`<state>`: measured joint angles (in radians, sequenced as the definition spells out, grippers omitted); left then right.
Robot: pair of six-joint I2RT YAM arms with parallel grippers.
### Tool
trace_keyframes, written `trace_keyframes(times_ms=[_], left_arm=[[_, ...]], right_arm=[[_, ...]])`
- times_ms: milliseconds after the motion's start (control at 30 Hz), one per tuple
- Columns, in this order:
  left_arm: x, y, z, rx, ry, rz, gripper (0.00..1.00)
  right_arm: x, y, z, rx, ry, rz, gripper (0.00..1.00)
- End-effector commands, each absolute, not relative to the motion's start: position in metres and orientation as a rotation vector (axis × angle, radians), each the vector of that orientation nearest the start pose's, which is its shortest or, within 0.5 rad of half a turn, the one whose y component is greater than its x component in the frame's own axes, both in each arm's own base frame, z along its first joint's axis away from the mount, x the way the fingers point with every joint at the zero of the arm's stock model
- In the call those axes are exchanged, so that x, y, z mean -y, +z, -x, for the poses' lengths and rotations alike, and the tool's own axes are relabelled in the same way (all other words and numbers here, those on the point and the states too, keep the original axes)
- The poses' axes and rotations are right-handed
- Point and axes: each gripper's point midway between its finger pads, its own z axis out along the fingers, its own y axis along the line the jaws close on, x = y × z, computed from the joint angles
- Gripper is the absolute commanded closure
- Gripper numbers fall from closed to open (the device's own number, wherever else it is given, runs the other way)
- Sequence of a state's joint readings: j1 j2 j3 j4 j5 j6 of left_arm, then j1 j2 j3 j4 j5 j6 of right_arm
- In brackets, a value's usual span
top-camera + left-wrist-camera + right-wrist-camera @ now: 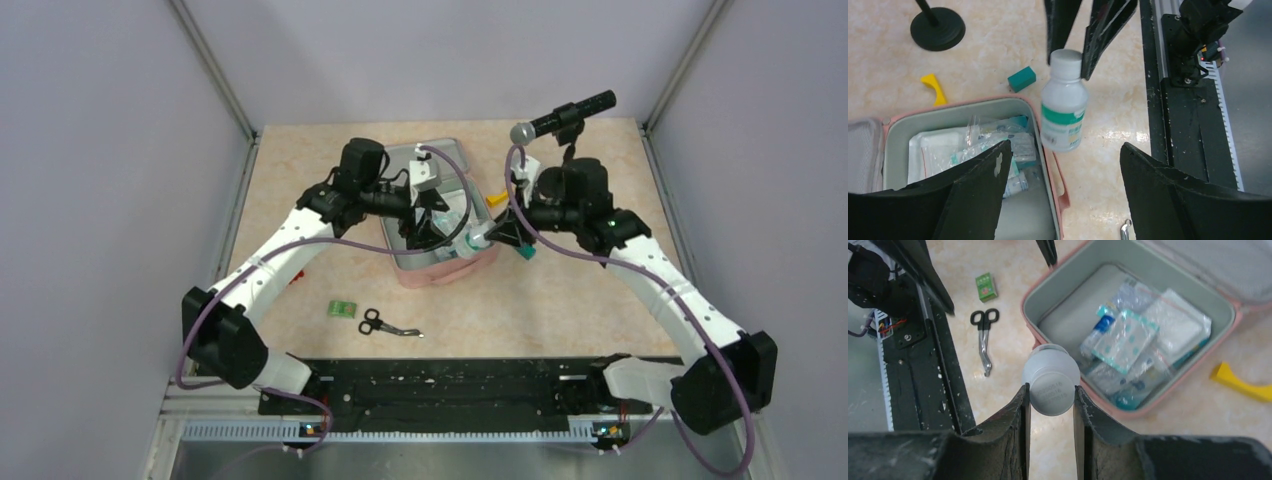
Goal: Organize the medicine kit
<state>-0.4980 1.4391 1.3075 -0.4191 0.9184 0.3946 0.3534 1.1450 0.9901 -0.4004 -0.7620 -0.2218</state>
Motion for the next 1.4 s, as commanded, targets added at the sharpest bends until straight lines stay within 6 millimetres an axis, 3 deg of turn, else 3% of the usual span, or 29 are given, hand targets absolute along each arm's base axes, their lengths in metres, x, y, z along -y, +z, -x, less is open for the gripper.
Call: trace_keyframes(times_ms=[0, 267, 567, 733, 867, 933, 1067, 1233, 1367], left_arm=[[0.305, 0.287, -0.265, -1.394, -1.082, -1.428, 0.16], [0.306, 0.279, -0.269, -1.402, -1.068, -1.447, 0.18], [0.302, 0.272, -0.279, -1.483, -1.015, -1.385, 0.54], [0.296, 0.261, -0.281, -1.573, -1.018, -1.323, 0.67], [0.289, 0.255, -0.287, -1.658, -1.029, -1.228, 0.72], [0.282, 0.246, -0.295, -1.755, -1.004, -1.148, 0.77], [0.256, 0.213, -0.324, -2.043, -0.912, -0.828, 0.77], [0.227, 0.187, -0.372, -2.254, -0.858, -0.343, 0.77], [0.226, 0.168, -0.398, -2.326, -0.855, -0.145, 0.78]], right_arm=[[-0.257, 0.300, -0.267, -1.476, 0.873, 1.202, 1.00], [-0.297, 0.324, -0.276, -1.350, 0.910, 1.262, 1.00], [-0.305, 0.312, -0.277, -1.390, 0.940, 1.210, 1.00], [-0.304, 0.308, -0.280, -1.412, 0.941, 1.180, 1.00], [-0.300, 0.306, -0.288, -1.479, 0.913, 1.104, 0.53], [-0.294, 0.308, -0.294, -1.518, 0.875, 1.050, 0.38], [-0.275, 0.308, -0.300, -1.589, 0.820, 0.936, 0.26], [-0.256, 0.288, -0.296, -1.680, 0.801, 0.894, 0.26], [-0.252, 0.283, -0.293, -1.692, 0.789, 0.881, 0.27]])
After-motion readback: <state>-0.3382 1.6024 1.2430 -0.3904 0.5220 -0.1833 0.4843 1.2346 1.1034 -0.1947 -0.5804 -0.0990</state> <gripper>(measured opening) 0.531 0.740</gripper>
